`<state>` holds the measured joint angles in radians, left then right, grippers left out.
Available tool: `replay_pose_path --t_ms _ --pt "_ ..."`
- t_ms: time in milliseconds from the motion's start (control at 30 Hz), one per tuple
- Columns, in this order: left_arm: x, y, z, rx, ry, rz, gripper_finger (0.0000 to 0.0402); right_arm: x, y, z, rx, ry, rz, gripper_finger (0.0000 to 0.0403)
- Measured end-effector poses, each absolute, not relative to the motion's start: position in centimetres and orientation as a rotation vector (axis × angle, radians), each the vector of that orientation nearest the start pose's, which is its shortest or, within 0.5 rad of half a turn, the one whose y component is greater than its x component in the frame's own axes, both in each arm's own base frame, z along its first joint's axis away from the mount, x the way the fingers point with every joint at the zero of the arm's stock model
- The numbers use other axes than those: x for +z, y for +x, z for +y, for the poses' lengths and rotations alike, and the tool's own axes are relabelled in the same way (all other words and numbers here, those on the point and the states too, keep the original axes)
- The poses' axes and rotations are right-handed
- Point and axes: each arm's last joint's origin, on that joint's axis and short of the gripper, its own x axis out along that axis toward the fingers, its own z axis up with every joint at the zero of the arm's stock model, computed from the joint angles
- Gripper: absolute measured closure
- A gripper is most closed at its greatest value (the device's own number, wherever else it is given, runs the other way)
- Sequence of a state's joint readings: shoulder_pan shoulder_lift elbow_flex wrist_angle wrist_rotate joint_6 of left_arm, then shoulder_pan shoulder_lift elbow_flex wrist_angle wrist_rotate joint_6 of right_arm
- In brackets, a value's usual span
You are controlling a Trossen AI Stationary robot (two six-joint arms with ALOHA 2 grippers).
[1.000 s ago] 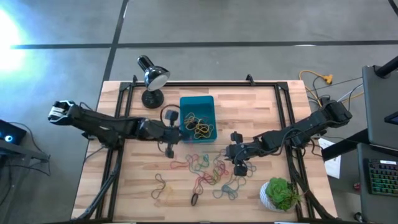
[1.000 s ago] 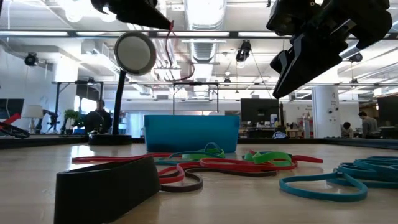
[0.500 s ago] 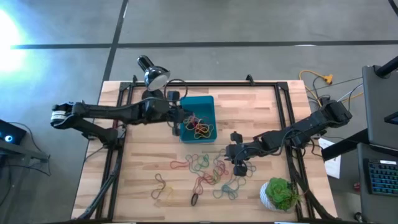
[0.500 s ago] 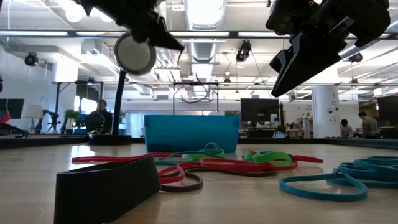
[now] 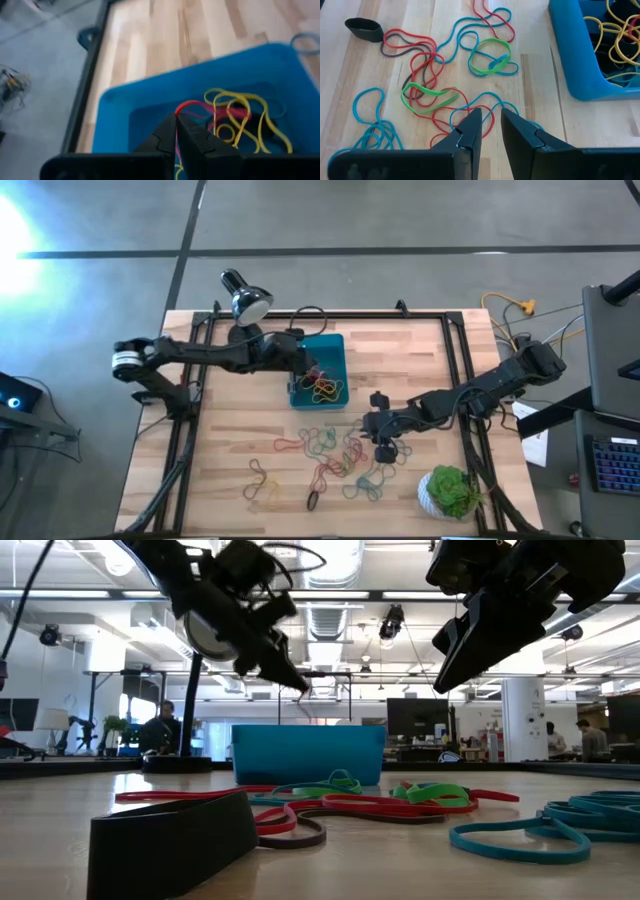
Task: Pick and place rubber bands into bin
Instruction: Put the red rubber band into the blue bin, then put the blue rubber band into the blue bin
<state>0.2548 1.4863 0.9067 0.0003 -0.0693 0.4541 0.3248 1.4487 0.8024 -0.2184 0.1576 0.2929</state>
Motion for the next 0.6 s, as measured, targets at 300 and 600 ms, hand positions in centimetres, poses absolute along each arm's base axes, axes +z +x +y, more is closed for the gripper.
replay_pose_path --t_ms 300,600 --pt "20.8 31.3 8.6 0.155 0.366 0.706 0.0364 19.3 26.9 8.5 -0.005 0.057 0.842 0.0335" --pt "21.1 31.1 8.5 0.153 0.365 0.710 0.0300 19.2 26.8 8.3 -0.037 0.060 0.851 0.0335"
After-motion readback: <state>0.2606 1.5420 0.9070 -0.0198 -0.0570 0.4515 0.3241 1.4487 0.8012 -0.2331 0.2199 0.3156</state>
